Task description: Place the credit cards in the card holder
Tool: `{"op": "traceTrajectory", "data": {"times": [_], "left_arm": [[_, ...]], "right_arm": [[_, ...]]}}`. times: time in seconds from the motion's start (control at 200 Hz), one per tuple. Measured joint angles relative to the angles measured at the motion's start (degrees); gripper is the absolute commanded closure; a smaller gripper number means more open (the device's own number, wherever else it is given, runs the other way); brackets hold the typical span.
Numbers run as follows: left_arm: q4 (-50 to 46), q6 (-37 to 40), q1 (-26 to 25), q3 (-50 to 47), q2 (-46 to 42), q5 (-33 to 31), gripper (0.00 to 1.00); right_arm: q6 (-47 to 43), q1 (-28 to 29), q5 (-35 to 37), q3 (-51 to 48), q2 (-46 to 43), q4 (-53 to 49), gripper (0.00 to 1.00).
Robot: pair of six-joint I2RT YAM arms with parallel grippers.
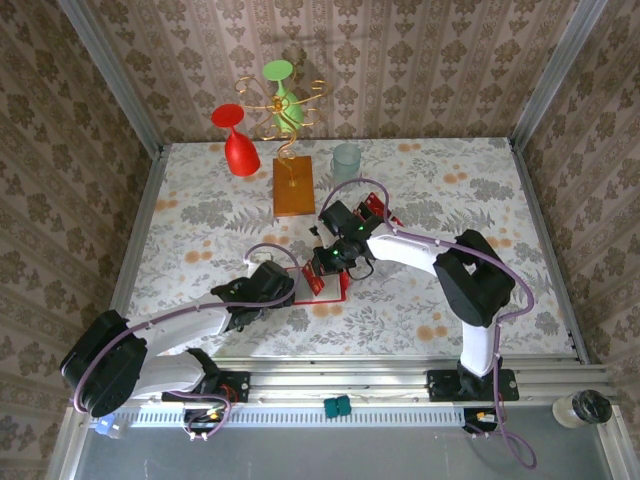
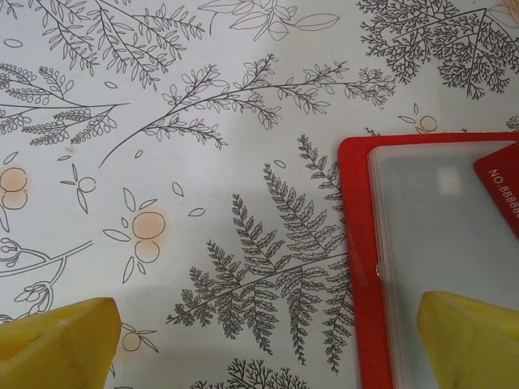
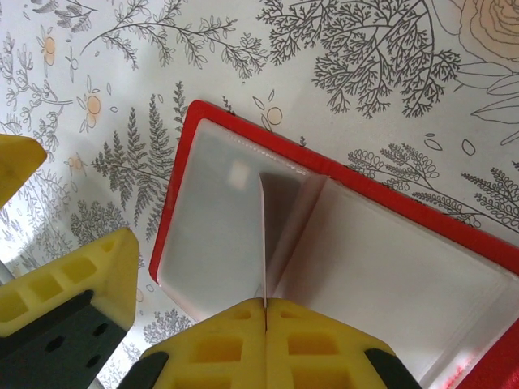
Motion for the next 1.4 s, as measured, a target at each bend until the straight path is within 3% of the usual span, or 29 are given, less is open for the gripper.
{"op": "traceTrajectory", "data": {"times": [1.17, 1.4], "left_arm": [[1.84, 0.00, -1.16, 1.92, 7.61, 0.63, 0.03], [1.38, -0.94, -1.95, 1.92, 7.58, -0.11, 0.03]], "right_arm": [[0.63, 0.24, -1.07, -1.33, 0.90, 3.85, 1.00], [3.32, -1.92, -1.07, -5.07, -3.89, 5.38, 1.00]]}}
